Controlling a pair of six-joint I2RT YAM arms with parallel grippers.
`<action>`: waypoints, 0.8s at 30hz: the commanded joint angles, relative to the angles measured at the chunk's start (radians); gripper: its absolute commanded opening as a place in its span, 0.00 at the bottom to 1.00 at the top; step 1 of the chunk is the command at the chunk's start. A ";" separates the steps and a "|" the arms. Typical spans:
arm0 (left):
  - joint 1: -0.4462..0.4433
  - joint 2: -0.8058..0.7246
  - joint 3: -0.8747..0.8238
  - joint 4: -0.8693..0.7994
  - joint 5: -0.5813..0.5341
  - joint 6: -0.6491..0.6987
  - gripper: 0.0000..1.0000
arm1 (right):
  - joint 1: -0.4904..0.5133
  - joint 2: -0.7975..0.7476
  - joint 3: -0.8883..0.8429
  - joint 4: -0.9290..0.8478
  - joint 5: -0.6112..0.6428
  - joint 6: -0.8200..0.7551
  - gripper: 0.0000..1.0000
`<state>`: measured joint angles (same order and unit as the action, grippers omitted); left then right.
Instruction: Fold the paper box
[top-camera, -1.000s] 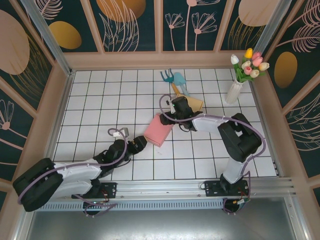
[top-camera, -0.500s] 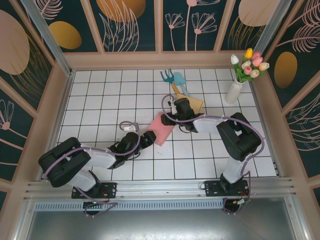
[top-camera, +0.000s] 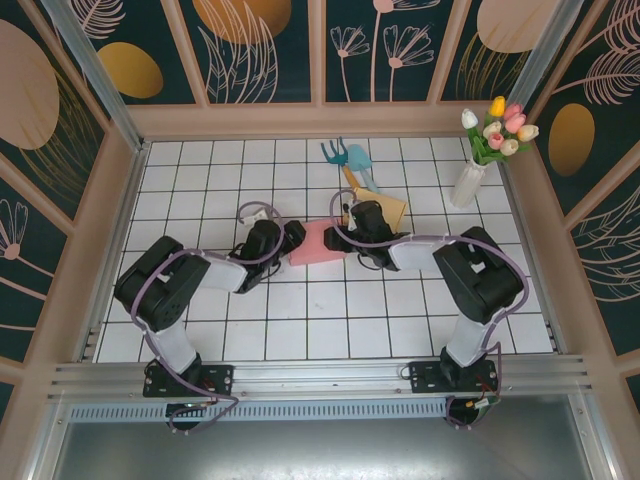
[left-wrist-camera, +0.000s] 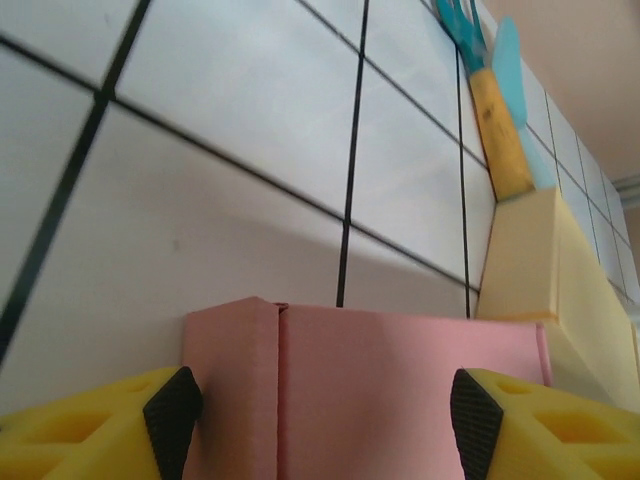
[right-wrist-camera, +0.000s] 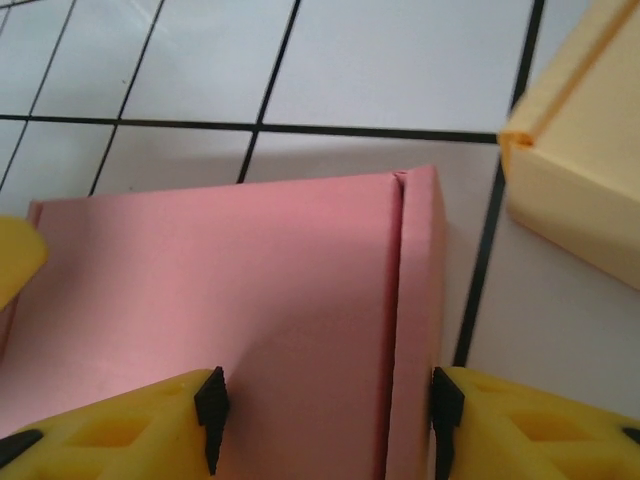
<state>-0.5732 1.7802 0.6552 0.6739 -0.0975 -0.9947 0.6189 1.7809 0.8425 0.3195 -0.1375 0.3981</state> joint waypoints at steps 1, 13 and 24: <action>0.057 0.038 0.080 -0.051 0.054 0.080 0.70 | 0.022 0.047 0.051 0.067 0.000 0.036 0.58; 0.202 0.226 0.280 -0.093 0.173 0.143 0.71 | 0.021 0.212 0.316 -0.032 0.073 -0.035 0.59; 0.211 0.255 0.366 -0.142 0.181 0.182 0.72 | 0.015 0.278 0.499 -0.283 0.284 -0.075 0.63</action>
<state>-0.3664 2.0079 0.9878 0.5636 0.0559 -0.8436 0.6365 2.0197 1.3090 0.1417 0.0605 0.3416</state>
